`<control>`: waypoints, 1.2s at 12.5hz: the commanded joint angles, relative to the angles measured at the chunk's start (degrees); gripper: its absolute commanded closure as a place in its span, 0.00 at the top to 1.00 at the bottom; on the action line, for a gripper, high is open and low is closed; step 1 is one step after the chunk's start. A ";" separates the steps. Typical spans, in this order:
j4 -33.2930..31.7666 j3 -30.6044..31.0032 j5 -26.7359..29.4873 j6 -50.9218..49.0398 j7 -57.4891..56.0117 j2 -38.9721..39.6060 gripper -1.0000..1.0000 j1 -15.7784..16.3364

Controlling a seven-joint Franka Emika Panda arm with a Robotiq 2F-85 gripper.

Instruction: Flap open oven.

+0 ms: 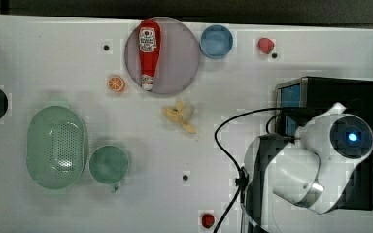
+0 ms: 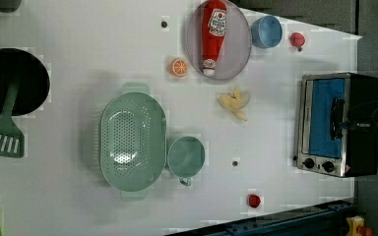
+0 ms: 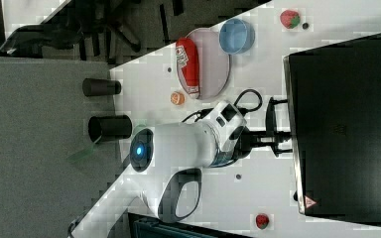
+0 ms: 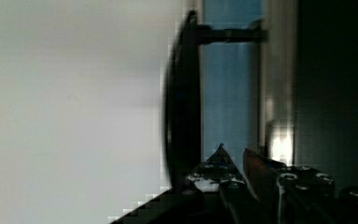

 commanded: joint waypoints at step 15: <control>-3.52 9.30 -28.90 0.42 36.55 3.50 0.17 8.75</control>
